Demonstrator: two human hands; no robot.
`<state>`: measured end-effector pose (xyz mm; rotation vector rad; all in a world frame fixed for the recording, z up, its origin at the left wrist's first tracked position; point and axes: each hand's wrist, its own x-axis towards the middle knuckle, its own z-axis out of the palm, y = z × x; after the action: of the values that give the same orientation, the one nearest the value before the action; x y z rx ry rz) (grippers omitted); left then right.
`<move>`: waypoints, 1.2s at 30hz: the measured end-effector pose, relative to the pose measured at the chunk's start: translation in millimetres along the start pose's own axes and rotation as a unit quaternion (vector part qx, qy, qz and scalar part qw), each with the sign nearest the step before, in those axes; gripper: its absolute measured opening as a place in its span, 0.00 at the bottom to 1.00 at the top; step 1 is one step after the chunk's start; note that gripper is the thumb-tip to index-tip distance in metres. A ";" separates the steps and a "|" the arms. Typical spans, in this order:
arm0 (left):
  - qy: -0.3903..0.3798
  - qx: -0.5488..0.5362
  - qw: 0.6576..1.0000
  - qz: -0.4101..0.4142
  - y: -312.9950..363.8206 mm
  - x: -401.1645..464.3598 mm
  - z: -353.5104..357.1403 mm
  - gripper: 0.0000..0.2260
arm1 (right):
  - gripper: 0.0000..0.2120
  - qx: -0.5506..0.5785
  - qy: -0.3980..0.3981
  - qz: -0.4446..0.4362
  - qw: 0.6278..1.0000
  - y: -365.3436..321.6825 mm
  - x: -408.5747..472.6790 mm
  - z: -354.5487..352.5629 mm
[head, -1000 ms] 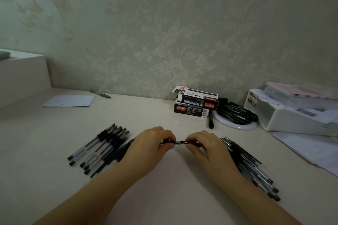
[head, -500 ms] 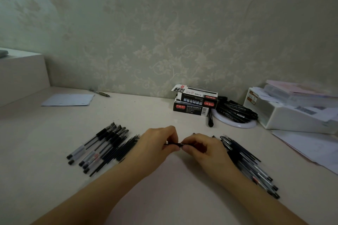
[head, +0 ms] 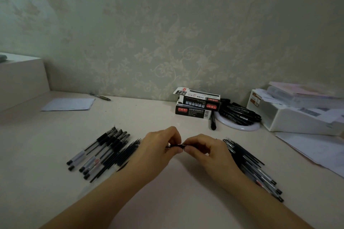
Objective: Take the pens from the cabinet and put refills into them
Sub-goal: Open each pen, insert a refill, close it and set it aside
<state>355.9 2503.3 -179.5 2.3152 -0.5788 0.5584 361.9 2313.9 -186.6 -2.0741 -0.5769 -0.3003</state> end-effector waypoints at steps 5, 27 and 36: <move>0.060 0.045 0.997 0.009 -4.4 3.8 -14.1 0.04 | 0.15 -0.053 0.049 -0.009 0.997 3.4 -1.4 7.8; -0.043 0.301 0.878 -0.369 -48.8 -0.2 -64.9 0.07 | 0.08 -0.167 0.048 -0.034 0.984 10.3 -3.8 -1.0; 0.043 0.293 0.922 -0.249 -36.6 4.3 -47.6 0.10 | 0.07 -0.303 0.076 0.109 0.944 10.5 -4.2 -29.7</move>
<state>368.1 2560.0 -163.4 2.8293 0.2745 0.6357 364.0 2282.9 -180.2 -2.6475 -0.1587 -0.5554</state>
